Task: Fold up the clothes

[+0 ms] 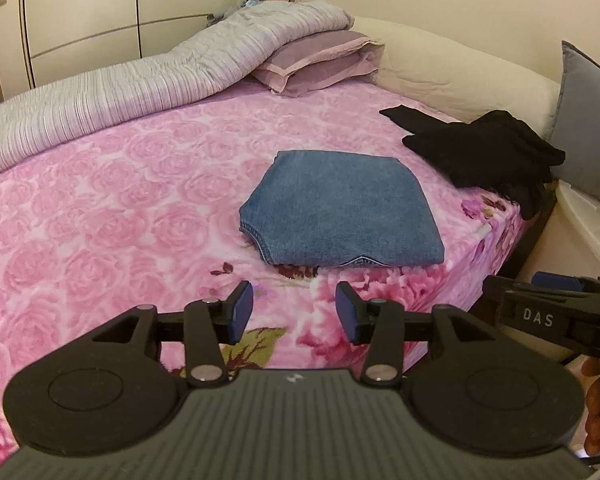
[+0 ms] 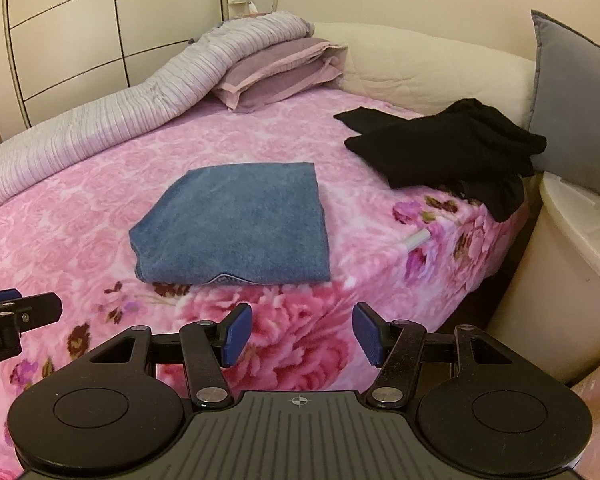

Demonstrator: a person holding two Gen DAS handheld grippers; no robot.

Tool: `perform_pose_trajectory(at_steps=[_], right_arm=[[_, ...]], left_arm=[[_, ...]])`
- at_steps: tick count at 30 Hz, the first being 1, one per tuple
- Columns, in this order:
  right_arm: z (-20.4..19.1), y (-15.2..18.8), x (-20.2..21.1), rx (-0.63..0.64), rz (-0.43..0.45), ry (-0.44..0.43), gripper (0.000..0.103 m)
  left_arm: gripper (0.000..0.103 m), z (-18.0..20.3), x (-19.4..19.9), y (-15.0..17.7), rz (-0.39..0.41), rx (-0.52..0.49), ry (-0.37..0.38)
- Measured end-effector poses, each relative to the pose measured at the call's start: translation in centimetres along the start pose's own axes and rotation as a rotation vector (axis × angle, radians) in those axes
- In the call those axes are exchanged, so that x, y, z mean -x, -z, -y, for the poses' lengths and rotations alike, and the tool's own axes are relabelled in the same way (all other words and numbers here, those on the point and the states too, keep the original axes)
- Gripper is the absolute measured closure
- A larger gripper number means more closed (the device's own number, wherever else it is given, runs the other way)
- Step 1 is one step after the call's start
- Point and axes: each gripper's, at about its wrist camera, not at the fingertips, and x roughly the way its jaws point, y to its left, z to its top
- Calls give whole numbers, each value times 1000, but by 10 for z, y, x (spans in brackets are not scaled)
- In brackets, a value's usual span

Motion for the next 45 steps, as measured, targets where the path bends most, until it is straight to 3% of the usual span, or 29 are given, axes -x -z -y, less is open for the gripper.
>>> perform_pose_trajectory(at_steps=[4,9,14,17,22,24,31,37,45], right_arm=[[18,5,-28,-59,-57,-13,43],[59,21,-83,-160,-213,7,43],[100,15,-121,-187,-244,59,43],[123,-8,-138,-262,-205,-27,43],[162,-43,-181,-532,-172,-373,43],[168,-56,-206,-599,-201,-452,41],[160,-78,-267,-601,-247,-515,30],[154,-75,-293,-648,-268,-587,35],[159,-74,-301,-663,-281,-628,37]], left_arm=[[55,-18,-26,0,-51,84,53],[54,-54,-77,-3,-151,227,80],[52,-79,-126,-23,-171,297,114],[52,-93,-159,-39,-173,318,143],[51,-114,-204,-65,-155,367,176],[51,-120,-217,-73,-148,387,199],[50,-136,-256,-90,-149,443,271],[48,-149,-288,-90,-172,519,332],[46,-147,-339,-87,-248,625,561]])
